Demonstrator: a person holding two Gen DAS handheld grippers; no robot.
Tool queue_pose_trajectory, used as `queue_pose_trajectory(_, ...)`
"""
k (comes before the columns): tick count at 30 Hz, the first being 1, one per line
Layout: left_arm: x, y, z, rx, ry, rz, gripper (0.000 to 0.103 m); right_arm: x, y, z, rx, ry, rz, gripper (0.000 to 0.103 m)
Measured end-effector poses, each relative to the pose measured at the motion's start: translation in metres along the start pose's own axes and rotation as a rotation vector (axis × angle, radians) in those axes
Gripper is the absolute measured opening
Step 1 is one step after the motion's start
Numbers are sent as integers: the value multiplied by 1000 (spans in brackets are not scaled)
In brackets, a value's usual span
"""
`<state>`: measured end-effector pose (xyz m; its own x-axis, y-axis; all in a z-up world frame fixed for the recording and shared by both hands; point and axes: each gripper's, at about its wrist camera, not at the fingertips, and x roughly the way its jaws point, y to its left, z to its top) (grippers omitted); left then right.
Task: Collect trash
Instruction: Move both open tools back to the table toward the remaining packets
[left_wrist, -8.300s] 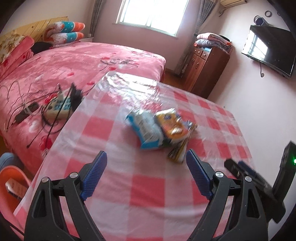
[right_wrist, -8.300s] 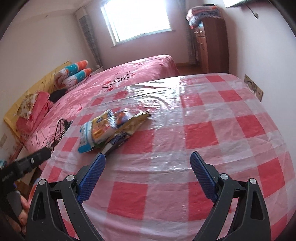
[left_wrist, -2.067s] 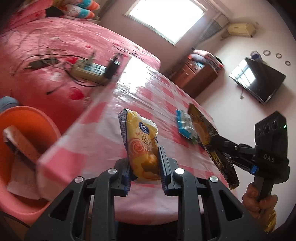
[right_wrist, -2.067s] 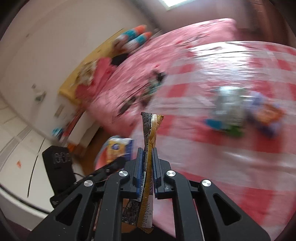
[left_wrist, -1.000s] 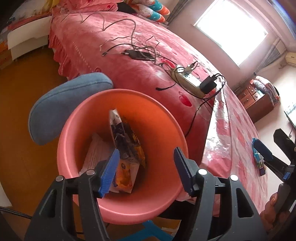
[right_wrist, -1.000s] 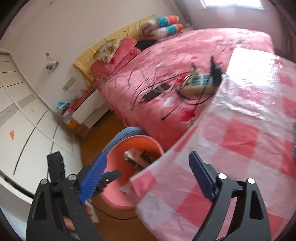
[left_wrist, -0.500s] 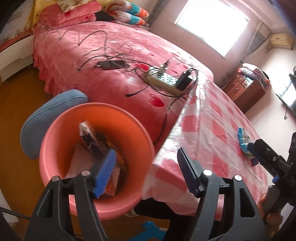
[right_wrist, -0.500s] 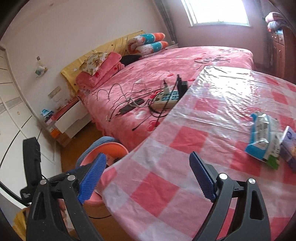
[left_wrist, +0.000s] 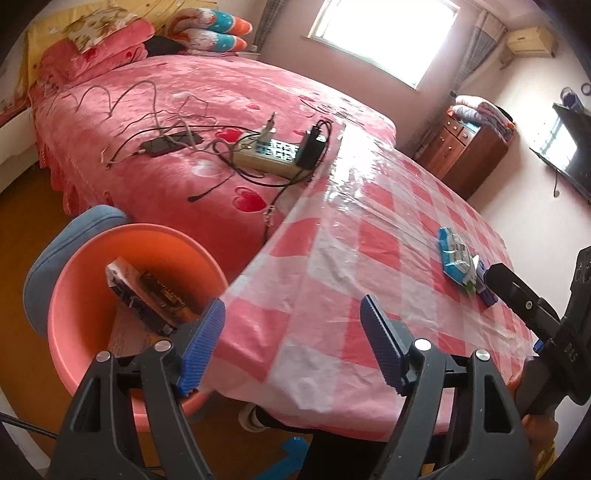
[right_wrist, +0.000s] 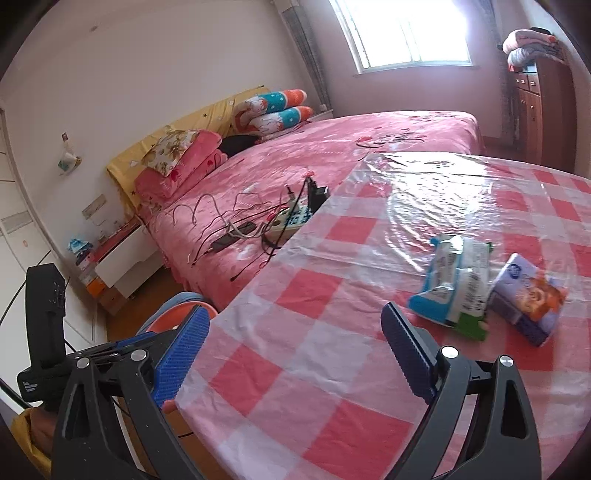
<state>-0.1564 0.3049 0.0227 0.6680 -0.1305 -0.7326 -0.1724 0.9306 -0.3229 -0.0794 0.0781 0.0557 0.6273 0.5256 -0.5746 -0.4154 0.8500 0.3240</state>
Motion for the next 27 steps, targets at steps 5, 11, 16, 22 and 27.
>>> queue_pose_trajectory(5, 3, -16, 0, 25, 10, 4, 76, -8, -11, 0, -4, -20, -22, 93)
queue_pose_trajectory(11, 7, -37, -1, 64, 22, 3, 77, -16, -23, 2, -3, -34, -34, 93)
queue_pose_trajectory(16, 9, -53, -2, 93, 29, 0, 81, -22, -30, 2, -20, -42, -49, 93)
queue_pose_trajectory(22, 14, -73, -2, 125, 40, -3, 81, -28, -41, 2, -15, -46, -54, 93)
queue_pose_trajectory(27, 18, -89, -2, 151, 47, -7, 81, -38, -58, 3, 12, -64, -71, 93)
